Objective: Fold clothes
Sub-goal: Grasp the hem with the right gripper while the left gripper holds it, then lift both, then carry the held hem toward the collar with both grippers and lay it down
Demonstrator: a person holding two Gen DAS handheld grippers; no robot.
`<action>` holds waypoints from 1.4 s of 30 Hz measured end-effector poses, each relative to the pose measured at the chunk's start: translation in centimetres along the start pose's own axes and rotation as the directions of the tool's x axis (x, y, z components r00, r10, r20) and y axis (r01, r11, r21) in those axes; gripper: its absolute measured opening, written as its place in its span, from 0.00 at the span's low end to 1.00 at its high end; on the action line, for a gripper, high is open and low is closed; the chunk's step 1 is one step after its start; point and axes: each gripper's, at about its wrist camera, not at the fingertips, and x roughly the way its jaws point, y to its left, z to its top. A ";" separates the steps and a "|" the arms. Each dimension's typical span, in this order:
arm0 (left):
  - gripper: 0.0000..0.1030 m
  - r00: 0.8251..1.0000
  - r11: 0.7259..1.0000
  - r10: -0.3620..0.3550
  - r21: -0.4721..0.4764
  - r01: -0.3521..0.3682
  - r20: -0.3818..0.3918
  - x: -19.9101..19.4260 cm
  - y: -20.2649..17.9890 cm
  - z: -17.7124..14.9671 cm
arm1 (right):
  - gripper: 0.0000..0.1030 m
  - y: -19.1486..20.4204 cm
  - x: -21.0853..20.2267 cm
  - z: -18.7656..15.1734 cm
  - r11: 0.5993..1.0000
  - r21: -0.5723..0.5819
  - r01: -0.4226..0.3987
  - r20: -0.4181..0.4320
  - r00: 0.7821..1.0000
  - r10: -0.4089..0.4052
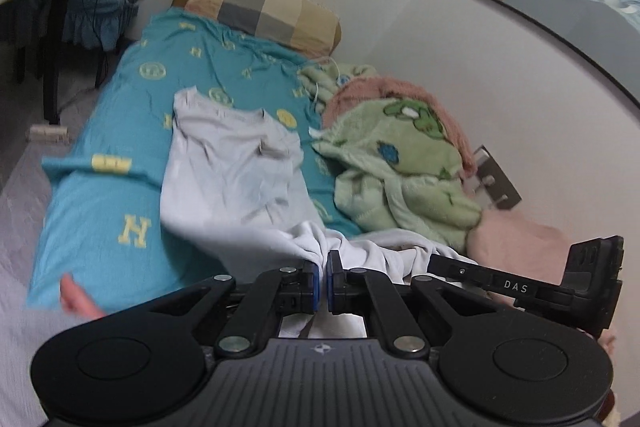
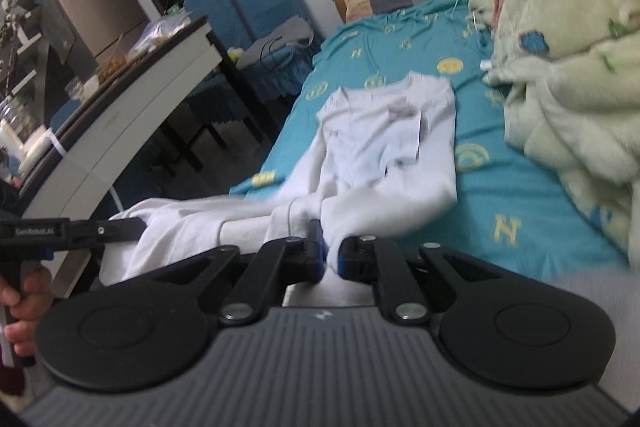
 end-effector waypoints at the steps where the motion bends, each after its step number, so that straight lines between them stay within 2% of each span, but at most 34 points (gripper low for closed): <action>1: 0.04 1.000 1.000 0.015 0.004 -0.015 0.012 1.0 0.2 0.9 | 0.09 -0.3 0.9 1.1 1.000 0.010 -0.001 0.008 1.000 0.001; 9: 0.04 0.988 0.990 0.135 0.026 -0.138 0.080 12.3 4.3 7.5 | 0.09 -4.5 11.4 7.2 0.997 0.064 0.040 0.010 0.999 -0.041; 13: 0.04 0.982 0.984 0.175 0.010 -0.176 0.064 19.2 7.8 9.2 | 0.09 -7.3 17.7 8.5 0.994 0.078 0.083 -0.024 0.996 -0.081; 18: 0.04 0.969 0.968 0.247 0.038 -0.248 0.021 27.4 11.8 9.3 | 0.09 -10.5 25.4 8.6 0.986 0.055 0.157 -0.106 0.983 -0.151; 21: 0.05 0.953 0.951 0.302 0.077 -0.301 -0.003 31.3 13.4 8.7 | 0.10 -11.2 27.2 8.4 0.984 0.051 0.173 -0.126 0.978 -0.165; 24: 0.05 0.947 0.945 0.320 0.087 -0.316 -0.025 33.4 14.6 8.2 | 0.10 -11.9 28.6 8.2 0.982 0.051 0.182 -0.140 0.975 -0.173; 29: 0.08 0.947 0.946 0.318 0.080 -0.315 -0.033 33.9 15.3 8.1 | 0.11 -12.9 30.9 7.9 0.979 0.051 0.197 -0.162 0.969 -0.186; 32: 0.18 0.947 0.944 0.322 0.081 -0.320 -0.015 33.2 15.1 8.3 | 0.13 -12.7 30.6 8.0 0.980 0.060 0.191 -0.151 0.972 -0.180; 33: 0.27 0.945 0.942 0.326 0.086 -0.325 -0.003 32.6 14.8 8.3 | 0.14 -12.7 30.4 8.0 0.980 0.065 0.188 -0.147 0.973 -0.177; 34: 0.37 0.944 0.940 0.330 0.092 -0.330 0.010 32.1 14.5 8.4 | 0.18 -12.6 30.1 8.0 0.980 0.070 0.184 -0.140 0.975 -0.174; 38: 0.49 0.942 0.937 0.332 0.095 -0.335 0.041 29.5 14.0 8.3 | 0.36 -12.3 28.5 8.0 0.983 0.099 0.155 -0.092 0.985 -0.146; 40: 0.57 0.943 0.939 0.330 0.092 -0.332 0.045 28.1 13.9 7.9 | 0.51 -12.2 27.3 7.9 0.981 0.118 0.152 -0.063 0.987 -0.145; 42: 0.60 0.943 0.939 0.330 0.089 -0.332 0.037 26.9 14.0 7.2 | 0.54 -12.2 26.1 7.9 0.979 0.138 0.152 -0.032 0.988 -0.149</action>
